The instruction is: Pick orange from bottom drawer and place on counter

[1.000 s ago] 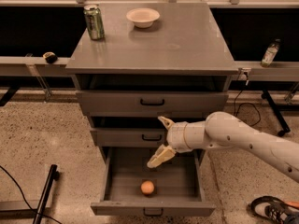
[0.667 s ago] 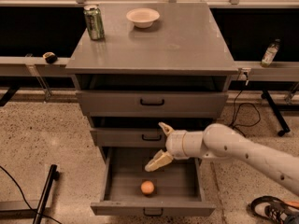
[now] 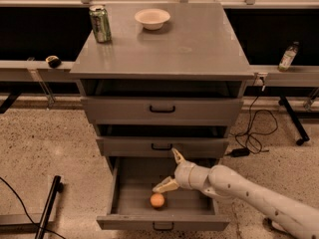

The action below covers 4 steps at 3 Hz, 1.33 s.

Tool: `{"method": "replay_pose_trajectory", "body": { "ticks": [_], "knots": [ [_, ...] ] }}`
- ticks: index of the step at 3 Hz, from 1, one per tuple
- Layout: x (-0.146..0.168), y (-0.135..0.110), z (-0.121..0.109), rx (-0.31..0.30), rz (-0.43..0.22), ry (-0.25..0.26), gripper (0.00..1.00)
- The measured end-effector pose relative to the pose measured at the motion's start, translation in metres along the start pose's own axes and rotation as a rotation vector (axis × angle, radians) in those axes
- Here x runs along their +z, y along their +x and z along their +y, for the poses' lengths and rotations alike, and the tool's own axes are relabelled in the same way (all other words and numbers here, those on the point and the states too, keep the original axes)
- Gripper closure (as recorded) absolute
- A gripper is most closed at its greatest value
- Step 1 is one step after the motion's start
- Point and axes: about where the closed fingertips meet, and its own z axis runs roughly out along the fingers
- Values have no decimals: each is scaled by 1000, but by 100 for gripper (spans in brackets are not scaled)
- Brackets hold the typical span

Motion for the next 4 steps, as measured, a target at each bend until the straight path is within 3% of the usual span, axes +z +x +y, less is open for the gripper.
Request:
{"method": "replay_pose_trajectory", "body": {
  "ticks": [1, 2, 3, 4],
  "knots": [
    [13, 54, -19, 15, -51, 21, 0],
    [12, 50, -18, 17, -57, 9, 0],
    [35, 101, 4, 68, -6, -100, 0],
    [52, 142, 37, 38, 16, -224, 0]
  ]
}}
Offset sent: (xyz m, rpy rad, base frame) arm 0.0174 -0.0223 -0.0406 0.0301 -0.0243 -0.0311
